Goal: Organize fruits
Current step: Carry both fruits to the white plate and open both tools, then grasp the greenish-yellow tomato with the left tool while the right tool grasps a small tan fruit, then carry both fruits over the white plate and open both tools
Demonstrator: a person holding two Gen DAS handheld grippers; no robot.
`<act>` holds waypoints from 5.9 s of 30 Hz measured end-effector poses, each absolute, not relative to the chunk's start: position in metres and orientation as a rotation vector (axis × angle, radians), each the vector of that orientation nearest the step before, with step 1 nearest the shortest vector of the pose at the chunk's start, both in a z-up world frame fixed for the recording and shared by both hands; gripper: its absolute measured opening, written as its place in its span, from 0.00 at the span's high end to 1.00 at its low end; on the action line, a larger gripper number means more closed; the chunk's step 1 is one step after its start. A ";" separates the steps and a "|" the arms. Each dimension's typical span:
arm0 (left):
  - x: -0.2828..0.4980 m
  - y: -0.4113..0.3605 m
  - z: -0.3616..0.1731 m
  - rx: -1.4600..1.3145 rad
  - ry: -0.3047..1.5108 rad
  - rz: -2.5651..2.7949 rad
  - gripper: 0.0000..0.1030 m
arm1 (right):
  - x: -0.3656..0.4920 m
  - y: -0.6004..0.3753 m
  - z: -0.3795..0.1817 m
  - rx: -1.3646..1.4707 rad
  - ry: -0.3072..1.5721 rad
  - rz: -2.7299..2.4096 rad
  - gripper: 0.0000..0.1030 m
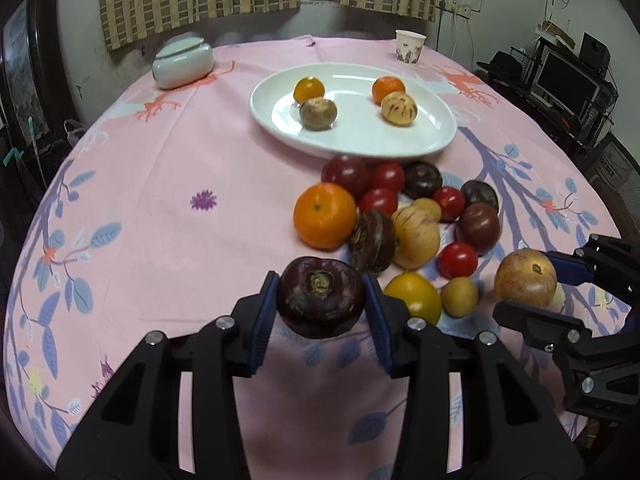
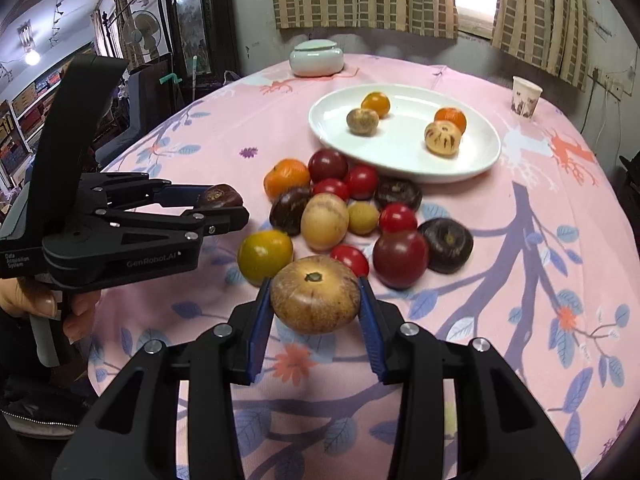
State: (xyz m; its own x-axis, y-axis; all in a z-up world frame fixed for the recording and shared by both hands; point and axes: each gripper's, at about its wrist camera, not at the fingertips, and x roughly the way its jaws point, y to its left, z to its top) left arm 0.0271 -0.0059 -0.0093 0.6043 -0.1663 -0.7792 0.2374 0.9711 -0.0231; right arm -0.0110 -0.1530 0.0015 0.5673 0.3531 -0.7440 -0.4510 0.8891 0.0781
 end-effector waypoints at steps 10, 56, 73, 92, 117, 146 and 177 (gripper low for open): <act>0.064 -0.021 0.023 0.091 0.857 -0.255 0.58 | 0.035 -0.162 0.042 -0.174 0.763 0.413 0.60; 0.060 -0.036 0.011 0.089 0.839 -0.153 0.14 | 0.030 -0.203 0.016 -0.028 0.823 0.247 0.40; 0.002 -0.031 -0.011 0.085 0.870 -0.132 0.12 | -0.039 -0.182 -0.016 -0.053 0.880 0.213 0.40; 0.011 -0.045 -0.039 0.118 0.901 -0.235 0.19 | -0.039 -0.196 -0.027 0.014 0.879 0.269 0.40; 0.013 -0.034 -0.044 0.064 0.929 -0.293 0.58 | -0.022 -0.167 -0.025 -0.084 0.919 0.291 0.40; 0.013 -0.011 -0.042 0.014 0.929 -0.294 0.62 | 0.004 -0.148 -0.034 -0.034 0.992 0.328 0.40; 0.015 -0.001 -0.045 -0.043 0.926 -0.312 0.62 | 0.003 -0.168 -0.029 -0.008 0.974 0.303 0.72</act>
